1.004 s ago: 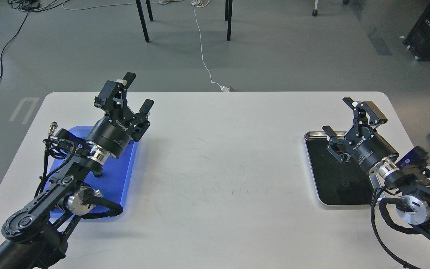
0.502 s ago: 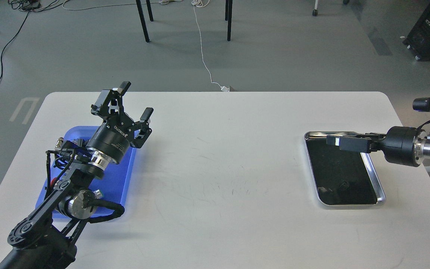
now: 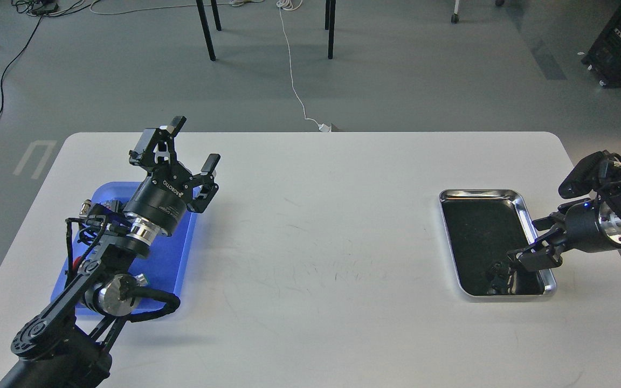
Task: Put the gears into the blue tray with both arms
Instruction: 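Lower the right gripper onto another black part on the metal tray, then close the right gripper on the second black part and lift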
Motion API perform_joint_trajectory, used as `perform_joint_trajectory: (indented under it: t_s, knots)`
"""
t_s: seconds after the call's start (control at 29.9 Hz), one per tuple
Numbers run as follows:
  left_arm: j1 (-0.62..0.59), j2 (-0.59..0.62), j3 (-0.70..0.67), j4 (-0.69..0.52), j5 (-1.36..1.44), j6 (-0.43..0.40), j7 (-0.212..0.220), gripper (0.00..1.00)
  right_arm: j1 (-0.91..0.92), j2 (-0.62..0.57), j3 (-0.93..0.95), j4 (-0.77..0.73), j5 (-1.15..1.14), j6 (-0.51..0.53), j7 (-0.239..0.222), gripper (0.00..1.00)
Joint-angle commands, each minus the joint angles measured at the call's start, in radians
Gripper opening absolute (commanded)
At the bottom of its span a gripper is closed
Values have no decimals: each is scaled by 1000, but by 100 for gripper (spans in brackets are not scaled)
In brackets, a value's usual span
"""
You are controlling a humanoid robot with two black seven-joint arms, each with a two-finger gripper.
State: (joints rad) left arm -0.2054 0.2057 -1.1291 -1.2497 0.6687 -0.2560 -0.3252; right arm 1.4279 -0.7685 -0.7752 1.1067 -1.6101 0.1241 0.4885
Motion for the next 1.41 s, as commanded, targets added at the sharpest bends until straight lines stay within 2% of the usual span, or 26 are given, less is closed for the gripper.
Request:
perform_joint_trajectory:
  t_s: [0.0, 0.07, 0.74, 0.87, 1.04, 1.14, 1.27, 1.37]
  knots:
    - [0, 4, 0, -1, 0, -2, 0, 99, -1, 87, -32, -51, 4, -3, 0, 78]
    - [1, 4, 0, -2, 0, -2, 0, 98, -3, 119, -56, -67, 4, -3, 0, 72]
    - [6, 4, 0, -7, 2, -2, -2, 99, -52, 155, -90, -64, 67, -11, 0, 70]
    - [9, 4, 0, -8, 2, 0, -2, 98, -60, 169, -90, -68, 68, -18, 0, 66]
    - [11, 4, 0, -10, 2, 0, -3, 99, -66, 181, -92, -74, 68, -18, 0, 57]
    - [11, 4, 0, -10, 2, 0, -3, 98, -70, 187, -92, -76, 68, -18, 0, 47]
    - [11, 4, 0, -10, 2, 0, -3, 99, -78, 187, -92, -77, 68, -18, 0, 45]
    - [12, 4, -1, -13, 2, 0, -3, 99, -80, 186, -93, -77, 68, -18, 0, 38]
